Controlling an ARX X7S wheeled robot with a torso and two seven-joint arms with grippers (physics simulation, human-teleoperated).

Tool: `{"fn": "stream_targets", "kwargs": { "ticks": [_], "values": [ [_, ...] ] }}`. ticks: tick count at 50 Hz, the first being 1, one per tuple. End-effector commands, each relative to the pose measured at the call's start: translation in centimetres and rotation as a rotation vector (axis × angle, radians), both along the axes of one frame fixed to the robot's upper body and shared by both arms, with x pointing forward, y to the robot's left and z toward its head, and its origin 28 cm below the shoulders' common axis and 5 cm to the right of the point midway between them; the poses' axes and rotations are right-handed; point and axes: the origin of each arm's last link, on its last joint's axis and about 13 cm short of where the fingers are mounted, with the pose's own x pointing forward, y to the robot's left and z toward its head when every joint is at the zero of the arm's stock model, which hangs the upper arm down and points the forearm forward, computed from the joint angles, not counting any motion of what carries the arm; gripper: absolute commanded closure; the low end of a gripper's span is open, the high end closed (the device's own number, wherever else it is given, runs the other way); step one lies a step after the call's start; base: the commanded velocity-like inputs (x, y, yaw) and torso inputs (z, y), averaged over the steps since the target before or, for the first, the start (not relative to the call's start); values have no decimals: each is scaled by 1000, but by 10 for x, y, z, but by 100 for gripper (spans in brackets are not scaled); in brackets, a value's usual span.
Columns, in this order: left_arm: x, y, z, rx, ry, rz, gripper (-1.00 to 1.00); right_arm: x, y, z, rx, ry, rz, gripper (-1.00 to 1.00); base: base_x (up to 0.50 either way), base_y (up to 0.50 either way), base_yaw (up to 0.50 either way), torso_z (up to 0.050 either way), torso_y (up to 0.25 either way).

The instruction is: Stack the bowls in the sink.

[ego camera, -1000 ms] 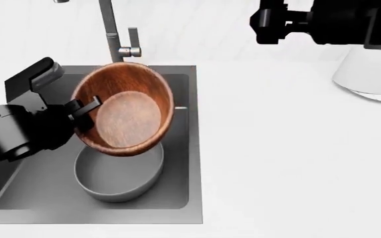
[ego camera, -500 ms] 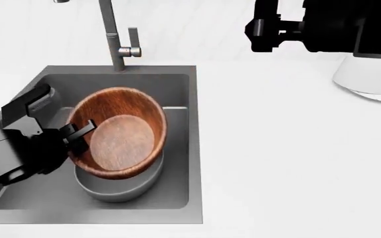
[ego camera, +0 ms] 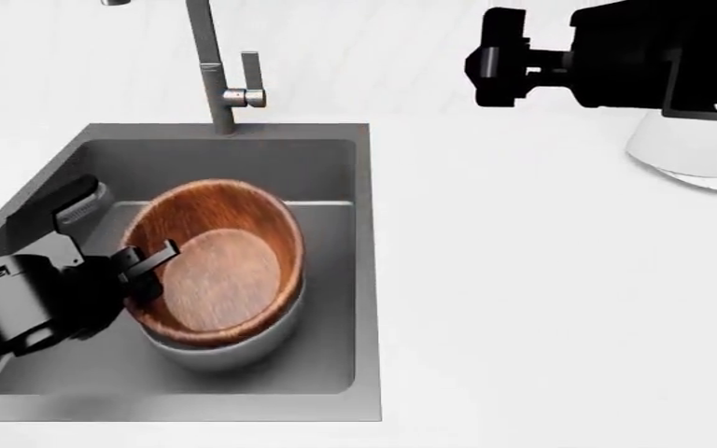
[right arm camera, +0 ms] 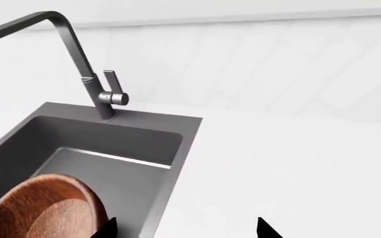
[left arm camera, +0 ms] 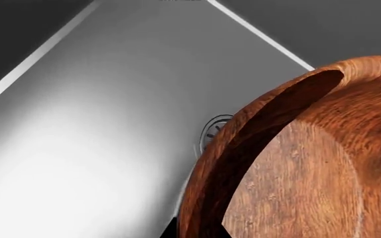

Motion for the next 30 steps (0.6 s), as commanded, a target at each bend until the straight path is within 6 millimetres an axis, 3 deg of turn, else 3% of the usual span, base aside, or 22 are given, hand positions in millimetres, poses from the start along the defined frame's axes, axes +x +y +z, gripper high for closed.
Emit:
{"fn": "stream_targets", "kwargs": {
  "ticks": [1,7,8,18,30],
  "values": [
    [7,1,-8,-5,12,4,100,0,-2,-1,-2,2,-11,-100,0,0,0,0,0],
    [9,1,-9,-8,17,2,100,1,-3,-1,-1,3,-13,-100,0,0,0,0,0],
    [9,1,-8,-11,15,0,-100,2,-3,-1,0,3,-14,-100,0,0,0,0,0],
    [9,-2,8,-58,-38,-26,-100,2,-3,1,4,-1,-10,-100,0,0,0,0,0],
    [-17,-5,62,-31,-158,-53,-100,-2,-2,4,15,-12,1,-100,0,0,0,0,0]
  ]
}}
